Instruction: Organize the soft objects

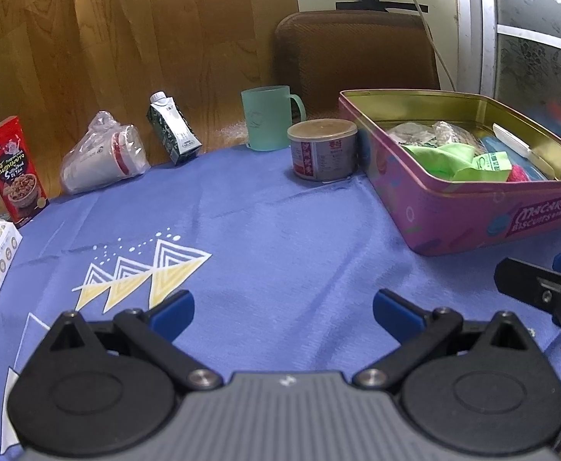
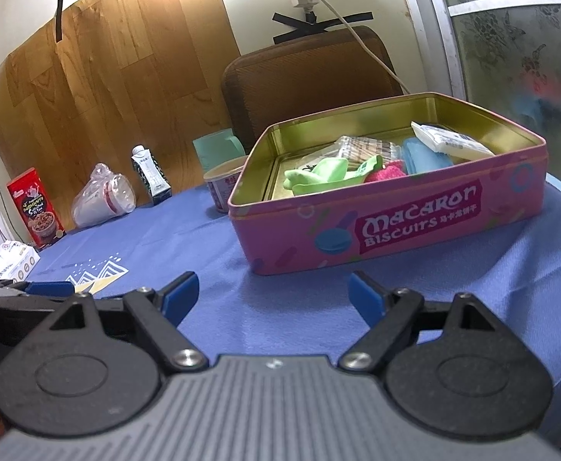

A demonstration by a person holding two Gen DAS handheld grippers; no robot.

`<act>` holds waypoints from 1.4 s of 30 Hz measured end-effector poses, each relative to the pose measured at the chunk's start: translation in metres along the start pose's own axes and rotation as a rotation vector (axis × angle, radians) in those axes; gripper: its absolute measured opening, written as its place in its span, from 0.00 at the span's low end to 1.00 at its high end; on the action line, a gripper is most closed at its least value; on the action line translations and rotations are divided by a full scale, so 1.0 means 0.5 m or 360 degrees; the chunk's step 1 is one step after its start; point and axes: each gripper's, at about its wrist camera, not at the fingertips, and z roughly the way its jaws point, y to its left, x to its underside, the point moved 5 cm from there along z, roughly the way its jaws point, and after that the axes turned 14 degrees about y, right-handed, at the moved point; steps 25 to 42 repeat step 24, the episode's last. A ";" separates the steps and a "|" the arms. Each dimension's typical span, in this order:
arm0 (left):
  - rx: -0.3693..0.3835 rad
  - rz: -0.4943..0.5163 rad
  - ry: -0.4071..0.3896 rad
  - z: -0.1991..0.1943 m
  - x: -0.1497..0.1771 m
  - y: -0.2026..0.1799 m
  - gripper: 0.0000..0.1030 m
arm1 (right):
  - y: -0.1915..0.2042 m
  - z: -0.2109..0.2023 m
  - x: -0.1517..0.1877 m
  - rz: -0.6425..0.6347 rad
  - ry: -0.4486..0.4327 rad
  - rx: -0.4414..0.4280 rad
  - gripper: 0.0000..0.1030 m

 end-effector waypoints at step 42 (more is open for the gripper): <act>0.0151 -0.0013 0.0035 0.012 0.002 0.000 1.00 | 0.001 0.019 -0.002 -0.0002 0.0033 0.0013 0.85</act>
